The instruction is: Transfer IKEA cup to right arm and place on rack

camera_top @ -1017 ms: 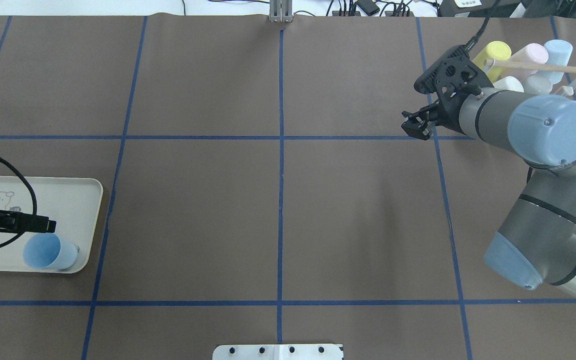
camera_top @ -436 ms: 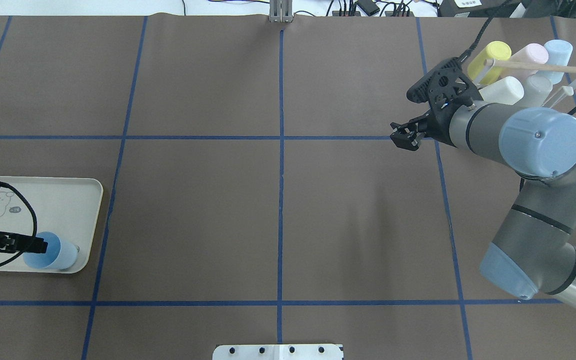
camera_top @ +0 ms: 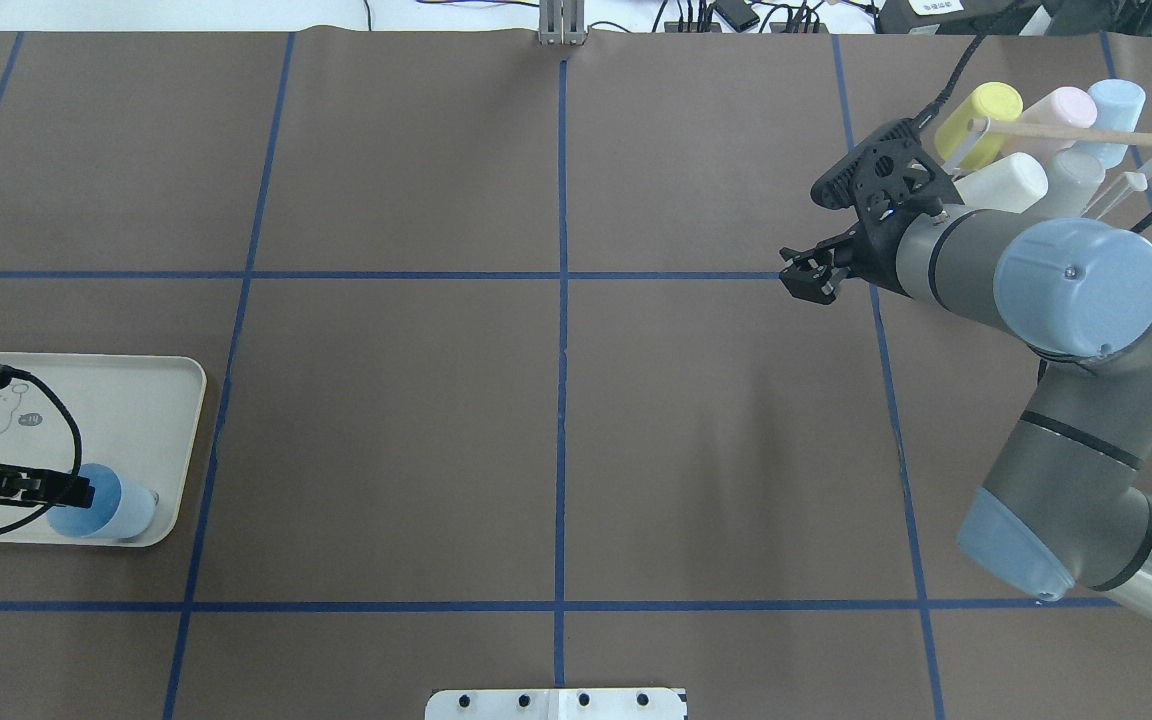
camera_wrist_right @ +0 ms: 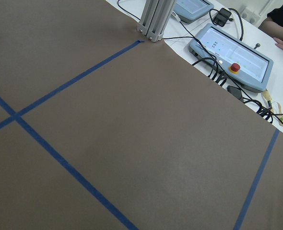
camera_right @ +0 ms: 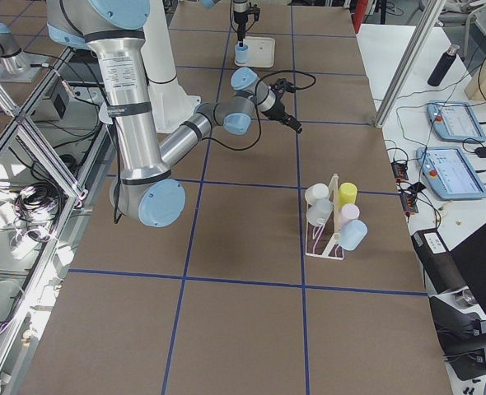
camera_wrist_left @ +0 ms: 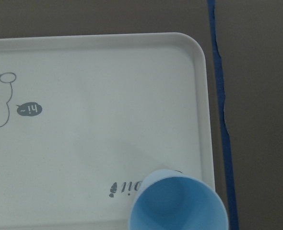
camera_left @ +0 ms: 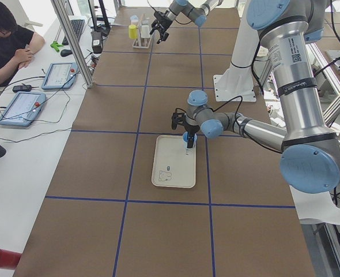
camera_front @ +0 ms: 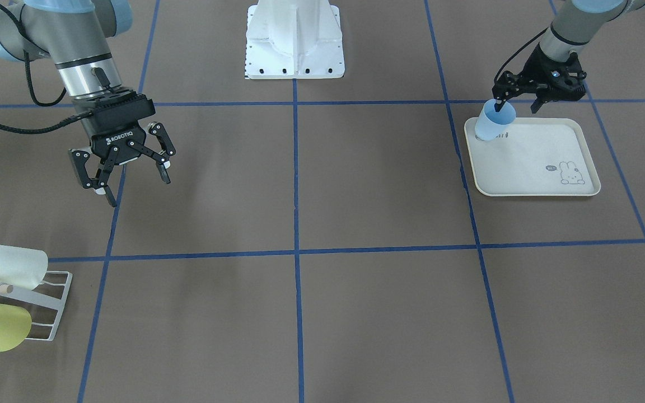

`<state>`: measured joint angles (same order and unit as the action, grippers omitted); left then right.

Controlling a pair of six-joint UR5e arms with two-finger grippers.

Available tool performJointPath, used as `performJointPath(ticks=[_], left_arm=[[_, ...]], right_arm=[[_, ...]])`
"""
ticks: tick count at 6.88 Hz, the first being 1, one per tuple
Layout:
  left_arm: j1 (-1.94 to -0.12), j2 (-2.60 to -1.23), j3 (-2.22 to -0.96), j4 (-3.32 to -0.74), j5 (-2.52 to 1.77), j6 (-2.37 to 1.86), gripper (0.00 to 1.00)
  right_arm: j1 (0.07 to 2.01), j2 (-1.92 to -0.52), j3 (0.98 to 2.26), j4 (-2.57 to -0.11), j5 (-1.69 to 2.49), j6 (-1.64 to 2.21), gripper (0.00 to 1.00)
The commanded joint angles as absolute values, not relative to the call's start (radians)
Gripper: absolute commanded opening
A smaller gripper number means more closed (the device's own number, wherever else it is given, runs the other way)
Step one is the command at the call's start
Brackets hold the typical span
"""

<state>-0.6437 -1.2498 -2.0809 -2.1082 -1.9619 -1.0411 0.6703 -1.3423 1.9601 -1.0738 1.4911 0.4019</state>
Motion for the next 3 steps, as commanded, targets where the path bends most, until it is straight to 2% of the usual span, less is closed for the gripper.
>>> performJointPath(ticks=[1,2,3], left_arm=[[-0.638,-1.259,-2.063,-2.109,-1.965,-1.042,0.39],[-0.638,-1.262,-2.063,-2.109,-1.965,-1.042,0.22],[-0.638,-1.264,-2.065,-2.109,-1.968,-1.042,0.15]], right_arm=[[0.669,-1.342,1.959,-1.074,1.491,0.402,0.99],[0.667,-1.342,1.959,-1.074,1.491,0.402,0.99],[0.666,-1.342,1.96,-1.074,1.491,0.402,0.99]])
